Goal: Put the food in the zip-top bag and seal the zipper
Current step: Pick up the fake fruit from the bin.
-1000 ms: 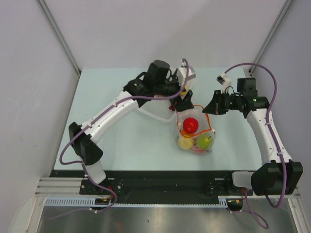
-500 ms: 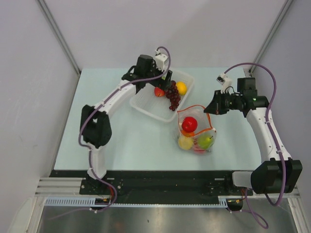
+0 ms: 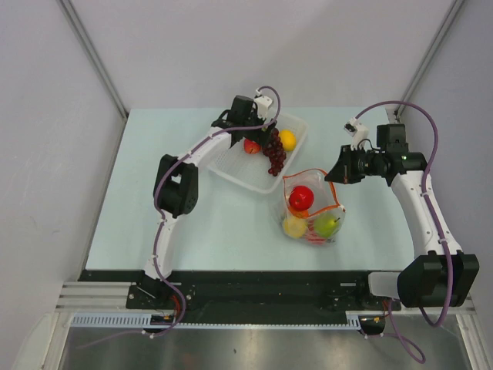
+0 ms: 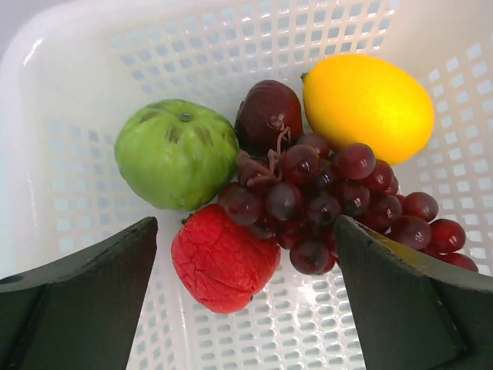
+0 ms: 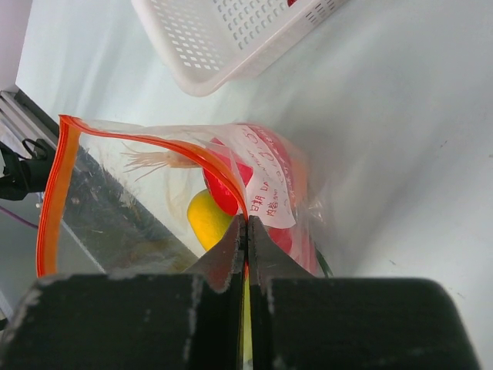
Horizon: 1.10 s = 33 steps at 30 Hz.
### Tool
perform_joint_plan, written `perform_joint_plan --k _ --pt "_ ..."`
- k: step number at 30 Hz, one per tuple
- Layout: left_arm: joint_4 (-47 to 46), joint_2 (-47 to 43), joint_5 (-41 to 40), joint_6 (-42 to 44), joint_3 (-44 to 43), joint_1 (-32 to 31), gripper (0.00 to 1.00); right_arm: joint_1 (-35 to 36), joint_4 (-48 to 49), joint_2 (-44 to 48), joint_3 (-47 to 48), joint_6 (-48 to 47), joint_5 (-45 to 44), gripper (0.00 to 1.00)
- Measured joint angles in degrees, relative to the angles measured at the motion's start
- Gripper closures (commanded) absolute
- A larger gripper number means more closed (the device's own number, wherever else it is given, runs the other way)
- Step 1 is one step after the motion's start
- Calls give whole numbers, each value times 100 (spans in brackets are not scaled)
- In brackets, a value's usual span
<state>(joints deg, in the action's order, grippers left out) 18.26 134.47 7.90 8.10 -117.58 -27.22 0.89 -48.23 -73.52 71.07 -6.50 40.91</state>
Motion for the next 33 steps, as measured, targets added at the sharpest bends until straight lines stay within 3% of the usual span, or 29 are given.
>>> perform_joint_plan --k 14,22,25,30,33 --pt "227 76 151 501 -28 17 2 -26 -13 -96 0 0 2 100" --pt "251 173 903 170 -177 48 7 -26 -11 -122 0 2 2 100" --pt "306 444 1056 31 -669 48 5 -26 -11 -122 0 2 0 100" --pt "505 518 1147 -59 -704 50 5 -26 -11 -122 0 2 0 100" --pt "623 549 1134 -42 -704 50 14 -26 -11 -127 0 4 2 100"
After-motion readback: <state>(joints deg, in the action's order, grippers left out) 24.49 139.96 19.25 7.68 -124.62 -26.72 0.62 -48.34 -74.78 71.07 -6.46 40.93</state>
